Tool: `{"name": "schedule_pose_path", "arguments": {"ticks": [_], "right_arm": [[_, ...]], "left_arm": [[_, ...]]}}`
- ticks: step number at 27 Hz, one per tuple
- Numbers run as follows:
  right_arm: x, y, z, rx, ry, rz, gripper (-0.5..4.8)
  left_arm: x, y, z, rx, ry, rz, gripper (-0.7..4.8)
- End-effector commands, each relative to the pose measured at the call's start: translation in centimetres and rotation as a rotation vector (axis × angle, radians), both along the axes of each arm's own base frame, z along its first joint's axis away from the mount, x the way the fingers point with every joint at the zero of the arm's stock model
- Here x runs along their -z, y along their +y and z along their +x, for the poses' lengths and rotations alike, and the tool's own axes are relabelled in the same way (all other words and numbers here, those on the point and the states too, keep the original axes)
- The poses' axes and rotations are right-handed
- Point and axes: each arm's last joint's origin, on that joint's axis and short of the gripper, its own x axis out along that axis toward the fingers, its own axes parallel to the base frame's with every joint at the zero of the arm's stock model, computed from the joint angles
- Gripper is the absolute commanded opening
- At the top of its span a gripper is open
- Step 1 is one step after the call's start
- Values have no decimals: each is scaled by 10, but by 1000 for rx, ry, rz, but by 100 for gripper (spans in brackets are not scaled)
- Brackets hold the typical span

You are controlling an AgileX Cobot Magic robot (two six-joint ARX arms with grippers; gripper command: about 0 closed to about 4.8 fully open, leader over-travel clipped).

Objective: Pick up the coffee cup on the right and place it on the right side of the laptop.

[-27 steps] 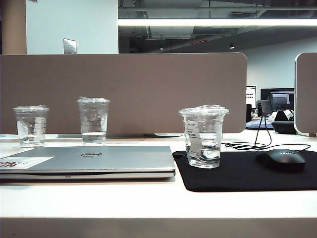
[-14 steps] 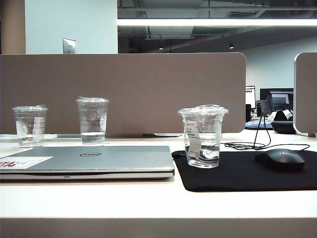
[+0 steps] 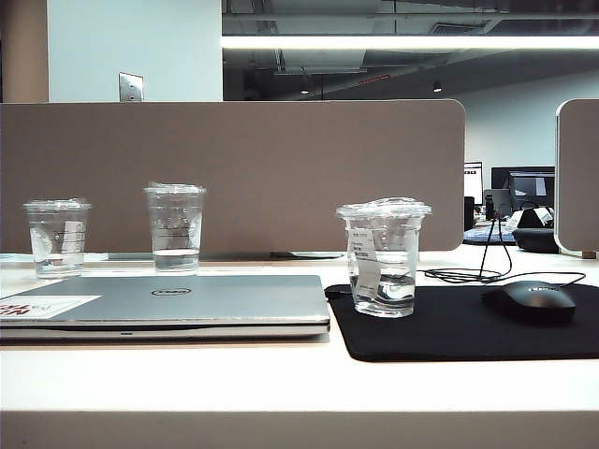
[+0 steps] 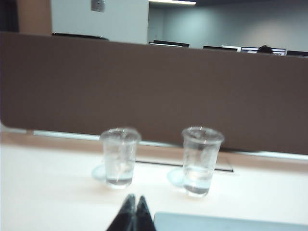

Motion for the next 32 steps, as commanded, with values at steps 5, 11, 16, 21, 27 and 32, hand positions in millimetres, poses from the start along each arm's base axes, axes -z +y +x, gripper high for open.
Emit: {"name": "schedule_pose_path", "arguments": {"ticks": [5, 11, 16, 21, 27, 32], "right_arm": [[0, 0, 0, 3, -14, 0, 63], [0, 0, 0, 3, -13, 0, 63], [0, 0, 0, 3, -13, 0, 63], [0, 0, 0, 3, -13, 0, 63], [0, 0, 0, 3, -13, 0, 63], [0, 0, 0, 3, -13, 0, 63]], "left_arm": [[26, 2, 1, -29, 24, 2, -6], [46, 1, 5, -30, 139, 10, -5], [47, 2, 5, -53, 141, 2, -5], [47, 2, 5, -58, 143, 3, -5], [47, 2, 5, -58, 143, 3, -5], [47, 2, 5, -58, 143, 2, -5]]}}
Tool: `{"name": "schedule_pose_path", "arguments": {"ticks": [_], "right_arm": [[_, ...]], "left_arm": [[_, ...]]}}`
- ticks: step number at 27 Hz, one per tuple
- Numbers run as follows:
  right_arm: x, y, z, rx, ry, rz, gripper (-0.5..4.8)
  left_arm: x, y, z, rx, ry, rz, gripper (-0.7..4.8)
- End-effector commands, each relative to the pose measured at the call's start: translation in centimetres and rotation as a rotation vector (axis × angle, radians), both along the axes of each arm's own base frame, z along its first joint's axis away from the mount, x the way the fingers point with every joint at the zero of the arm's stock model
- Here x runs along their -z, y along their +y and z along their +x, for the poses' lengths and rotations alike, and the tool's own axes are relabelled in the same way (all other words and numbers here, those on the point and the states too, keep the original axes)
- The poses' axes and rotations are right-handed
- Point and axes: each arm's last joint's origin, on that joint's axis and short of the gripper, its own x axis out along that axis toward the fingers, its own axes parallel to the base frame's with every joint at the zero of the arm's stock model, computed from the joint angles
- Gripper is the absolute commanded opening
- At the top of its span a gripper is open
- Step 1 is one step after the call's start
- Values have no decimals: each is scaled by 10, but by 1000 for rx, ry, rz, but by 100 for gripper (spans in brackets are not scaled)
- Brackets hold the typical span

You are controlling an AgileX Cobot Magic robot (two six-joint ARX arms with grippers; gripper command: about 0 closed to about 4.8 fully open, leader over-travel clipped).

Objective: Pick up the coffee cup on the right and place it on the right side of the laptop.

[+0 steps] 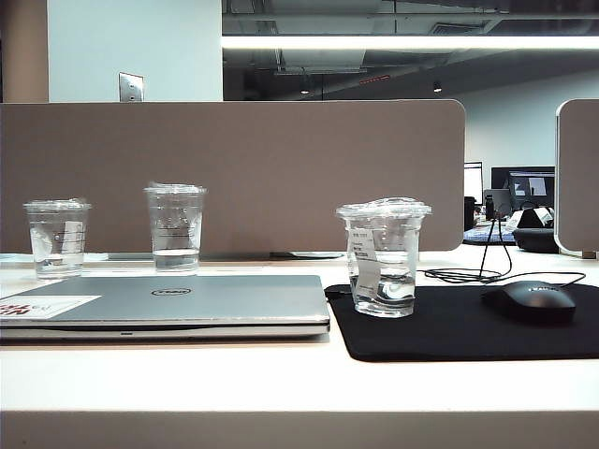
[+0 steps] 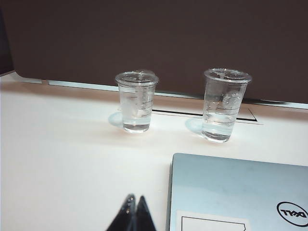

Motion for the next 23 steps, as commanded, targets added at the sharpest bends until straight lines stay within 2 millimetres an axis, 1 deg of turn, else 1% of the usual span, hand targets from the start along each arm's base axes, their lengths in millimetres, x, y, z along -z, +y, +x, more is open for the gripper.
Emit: {"name": "schedule_pose_path", "arguments": {"ticks": [1, 6, 7, 8, 15, 19, 23], "right_arm": [[0, 0, 0, 5, -12, 2, 63], [1, 1, 0, -16, -1, 4, 59], [2, 0, 0, -11, 3, 4, 13], [2, 0, 0, -3, 5, 4, -8], [2, 0, 0, 8, 5, 4, -5], [2, -2, 0, 69, 6, 5, -5], [3, -2, 0, 75, 15, 5, -5]], "left_arm": [[-3, 0, 0, -4, -16, 0, -5], [-3, 0, 0, -4, -16, 0, -5], [-3, 0, 0, -3, -16, 0, -5], [-3, 0, 0, -3, -16, 0, -5], [-3, 0, 0, -4, -16, 0, -5], [-3, 0, 0, -4, -16, 0, -5], [-3, 0, 0, -4, -16, 0, -5]]}}
